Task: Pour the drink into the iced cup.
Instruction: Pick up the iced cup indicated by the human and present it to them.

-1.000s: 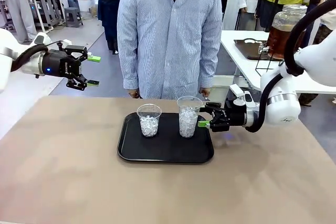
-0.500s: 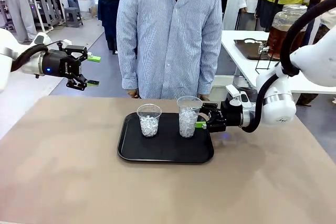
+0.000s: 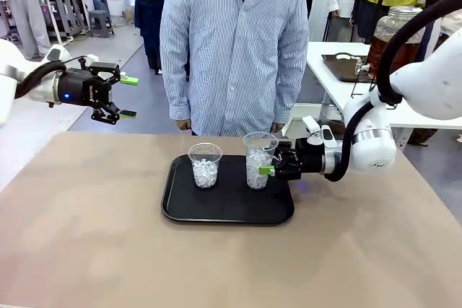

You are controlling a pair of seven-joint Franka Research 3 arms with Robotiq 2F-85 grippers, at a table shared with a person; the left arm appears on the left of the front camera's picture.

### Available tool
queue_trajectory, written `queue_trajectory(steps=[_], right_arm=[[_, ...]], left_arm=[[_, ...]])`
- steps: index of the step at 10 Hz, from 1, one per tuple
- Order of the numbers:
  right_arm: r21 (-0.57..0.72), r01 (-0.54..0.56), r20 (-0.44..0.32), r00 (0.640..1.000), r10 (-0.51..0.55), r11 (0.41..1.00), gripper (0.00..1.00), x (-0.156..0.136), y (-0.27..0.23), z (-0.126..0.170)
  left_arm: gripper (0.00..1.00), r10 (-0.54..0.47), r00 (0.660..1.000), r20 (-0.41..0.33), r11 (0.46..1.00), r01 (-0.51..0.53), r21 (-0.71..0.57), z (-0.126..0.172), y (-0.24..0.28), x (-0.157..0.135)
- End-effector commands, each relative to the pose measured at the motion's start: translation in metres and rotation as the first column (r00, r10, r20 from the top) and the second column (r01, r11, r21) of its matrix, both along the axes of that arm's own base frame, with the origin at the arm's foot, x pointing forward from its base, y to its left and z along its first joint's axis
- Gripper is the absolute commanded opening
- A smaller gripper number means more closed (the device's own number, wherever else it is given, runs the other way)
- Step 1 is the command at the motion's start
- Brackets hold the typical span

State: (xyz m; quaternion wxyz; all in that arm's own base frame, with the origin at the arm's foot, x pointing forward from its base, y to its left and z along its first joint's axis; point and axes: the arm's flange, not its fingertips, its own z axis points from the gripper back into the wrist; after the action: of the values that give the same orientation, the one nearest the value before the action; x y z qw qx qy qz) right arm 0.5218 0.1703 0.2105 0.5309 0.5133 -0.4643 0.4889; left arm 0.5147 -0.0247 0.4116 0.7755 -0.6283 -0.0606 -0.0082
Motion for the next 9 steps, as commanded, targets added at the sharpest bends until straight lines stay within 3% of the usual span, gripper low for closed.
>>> queue_trajectory(steps=[1, 4, 6, 7, 9], right_arm=[[-0.008, 0.027, -0.01, 1.0, -0.027, 1.0, 1.0, 0.0073, 0.0135, -0.0003], [-0.02, 0.013, -0.018, 1.0, -0.014, 1.0, 1.0, 0.0059, 0.018, -0.0018], [-0.014, 0.01, -0.044, 0.999, -0.011, 1.0, 0.64, 0.005, 0.0155, -0.001], [0.002, 0.008, -0.017, 1.0, -0.008, 1.0, 0.45, 0.0048, 0.0137, 0.0004], [0.001, 0.009, -0.023, 1.0, -0.009, 1.0, 0.45, 0.005, 0.0126, -0.0001]], left_arm=[[1.0, 0.005, 1.0, 0.003, 1.0, -0.005, 0.001, 0.0012, -0.0005, -0.0008], [1.0, 0.005, 1.0, 0.003, 1.0, -0.005, 0.001, 0.0012, -0.0005, -0.0008], [1.0, 0.005, 1.0, 0.003, 1.0, -0.005, 0.001, 0.0012, -0.0005, -0.0008], [1.0, 0.005, 1.0, 0.003, 1.0, -0.005, 0.001, 0.0012, -0.0005, -0.0008], [1.0, 0.005, 1.0, 0.003, 1.0, -0.005, 0.001, 0.0012, -0.0005, -0.0008]])
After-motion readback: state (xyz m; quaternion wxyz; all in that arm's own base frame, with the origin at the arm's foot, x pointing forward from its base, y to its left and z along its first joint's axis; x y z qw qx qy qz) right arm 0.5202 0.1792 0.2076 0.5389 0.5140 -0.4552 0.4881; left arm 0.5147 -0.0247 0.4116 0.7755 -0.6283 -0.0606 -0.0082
